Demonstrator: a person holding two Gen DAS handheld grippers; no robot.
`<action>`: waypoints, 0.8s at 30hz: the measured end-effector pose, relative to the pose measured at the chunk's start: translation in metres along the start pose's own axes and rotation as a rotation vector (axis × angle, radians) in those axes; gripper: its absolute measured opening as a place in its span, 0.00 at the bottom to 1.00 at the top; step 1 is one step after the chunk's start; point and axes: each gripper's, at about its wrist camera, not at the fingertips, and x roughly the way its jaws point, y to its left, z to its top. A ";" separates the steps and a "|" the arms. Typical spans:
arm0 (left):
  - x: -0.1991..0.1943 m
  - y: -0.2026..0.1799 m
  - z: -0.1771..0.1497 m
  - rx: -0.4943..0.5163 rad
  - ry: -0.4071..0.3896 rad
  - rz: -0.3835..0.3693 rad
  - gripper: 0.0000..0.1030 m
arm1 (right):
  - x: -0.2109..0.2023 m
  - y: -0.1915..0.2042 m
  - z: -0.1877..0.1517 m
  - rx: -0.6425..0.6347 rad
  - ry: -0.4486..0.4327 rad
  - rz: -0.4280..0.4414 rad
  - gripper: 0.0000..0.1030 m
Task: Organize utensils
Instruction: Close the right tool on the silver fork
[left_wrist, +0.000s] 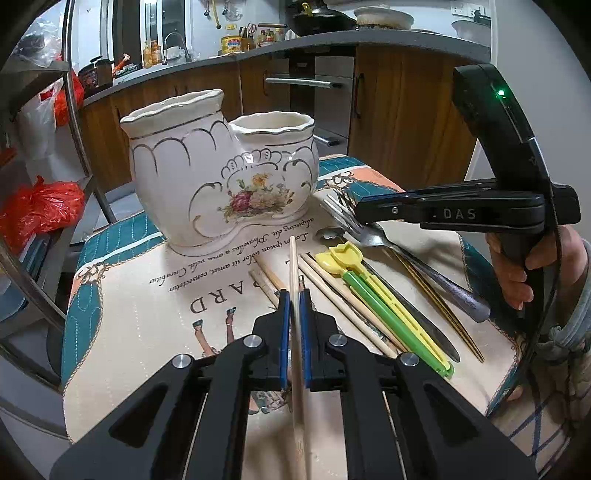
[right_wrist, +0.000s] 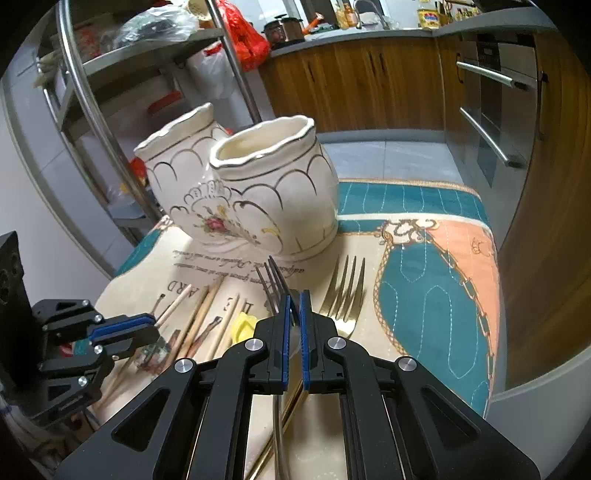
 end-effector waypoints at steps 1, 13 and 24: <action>-0.001 0.000 0.000 -0.001 -0.002 0.000 0.05 | -0.002 -0.001 0.000 -0.001 -0.009 -0.010 0.06; -0.009 0.009 0.004 -0.021 -0.038 0.008 0.05 | -0.041 0.006 0.003 -0.075 -0.177 -0.091 0.01; -0.006 0.013 -0.001 -0.032 -0.031 -0.004 0.05 | -0.014 -0.043 -0.008 0.071 -0.009 -0.223 0.38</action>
